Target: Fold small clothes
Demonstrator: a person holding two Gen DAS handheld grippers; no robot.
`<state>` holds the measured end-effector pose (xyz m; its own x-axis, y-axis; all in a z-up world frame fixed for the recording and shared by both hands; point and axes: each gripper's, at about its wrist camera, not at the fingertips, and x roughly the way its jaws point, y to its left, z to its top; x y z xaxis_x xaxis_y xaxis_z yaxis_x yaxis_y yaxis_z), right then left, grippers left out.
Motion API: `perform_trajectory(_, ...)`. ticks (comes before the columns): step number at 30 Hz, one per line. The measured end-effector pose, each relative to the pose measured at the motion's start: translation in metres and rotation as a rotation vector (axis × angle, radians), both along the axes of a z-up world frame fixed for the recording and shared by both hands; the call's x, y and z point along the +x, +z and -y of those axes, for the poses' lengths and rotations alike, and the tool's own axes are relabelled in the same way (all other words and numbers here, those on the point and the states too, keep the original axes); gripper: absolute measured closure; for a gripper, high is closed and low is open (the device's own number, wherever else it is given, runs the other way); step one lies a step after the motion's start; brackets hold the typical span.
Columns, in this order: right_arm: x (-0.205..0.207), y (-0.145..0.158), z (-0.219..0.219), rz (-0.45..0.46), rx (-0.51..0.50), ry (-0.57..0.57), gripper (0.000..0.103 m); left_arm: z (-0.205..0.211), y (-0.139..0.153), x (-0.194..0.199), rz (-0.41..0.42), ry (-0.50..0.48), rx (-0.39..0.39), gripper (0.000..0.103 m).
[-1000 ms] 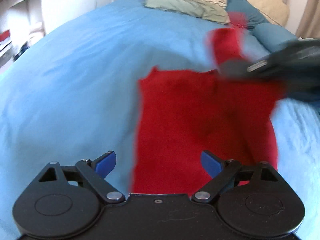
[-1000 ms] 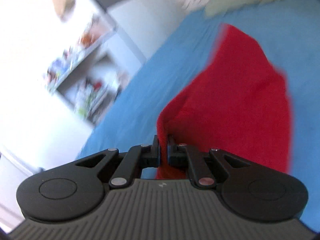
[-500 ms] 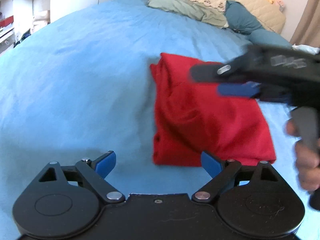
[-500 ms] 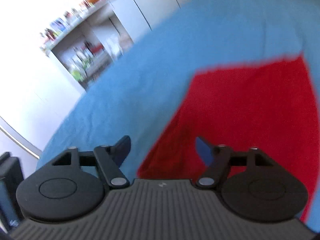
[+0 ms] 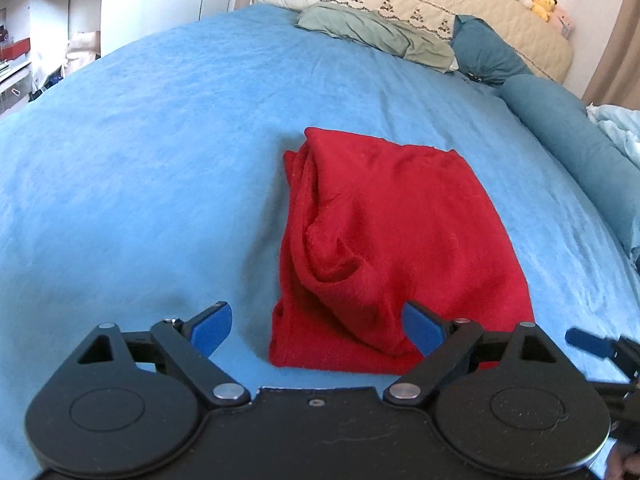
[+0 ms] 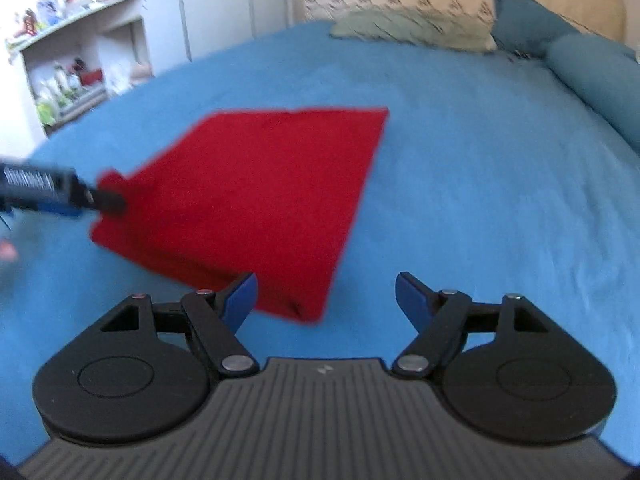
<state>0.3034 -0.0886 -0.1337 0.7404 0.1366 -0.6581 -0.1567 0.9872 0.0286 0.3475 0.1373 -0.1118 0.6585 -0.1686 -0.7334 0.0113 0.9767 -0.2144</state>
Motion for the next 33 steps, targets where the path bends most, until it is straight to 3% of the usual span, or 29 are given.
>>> perform_trajectory(6, 0.012, -0.020, -0.002, -0.009, -0.025, -0.065, 0.014, -0.003, -0.004, 0.011, -0.004, 0.038, -0.004, 0.009)
perform_trajectory(11, 0.008, -0.024, 0.023, -0.002, -0.008, -0.171, 0.012, -0.021, -0.015, 0.013, -0.031, 0.108, 0.076, 0.007)
perform_trajectory(14, 0.007, -0.032, 0.029, -0.004, 0.017, -0.159, 0.012, -0.027, -0.033, 0.009, -0.073, 0.076, 0.089, 0.007)
perform_trajectory(17, 0.005, -0.030, 0.027, 0.003, 0.002, -0.140, 0.011, -0.013, -0.034, 0.005, -0.052, 0.034, 0.197, 0.007)
perform_trajectory(20, 0.003, -0.026, 0.032, -0.015, 0.001, -0.103, 0.011, -0.015, -0.032, 0.006, -0.073, 0.048, 0.183, 0.007)
perform_trajectory(23, 0.001, -0.014, 0.044, -0.050, 0.030, -0.055, 0.010, -0.020, -0.014, 0.000, -0.063, 0.059, 0.154, 0.008)
perform_trajectory(25, 0.000, 0.002, 0.059, -0.067, 0.100, -0.007, 0.010, -0.022, 0.010, -0.004, -0.006, 0.089, 0.151, 0.008)
perform_trajectory(27, 0.005, 0.027, 0.072, -0.070, 0.154, 0.014, 0.008, -0.024, 0.035, -0.003, 0.050, 0.101, 0.097, 0.001)
perform_trajectory(29, 0.013, 0.050, 0.074, -0.048, 0.140, 0.037, 0.000, -0.026, 0.060, 0.006, 0.092, 0.103, 0.014, 0.000)
perform_trajectory(31, 0.025, 0.072, 0.066, -0.028, 0.092, 0.070, 0.000, -0.031, 0.076, 0.023, 0.089, 0.122, -0.051, 0.000)
perform_trajectory(33, 0.044, 0.087, 0.063, -0.062, 0.133, 0.087, 0.000, -0.031, 0.087, 0.039, 0.075, 0.176, -0.035, 0.000)
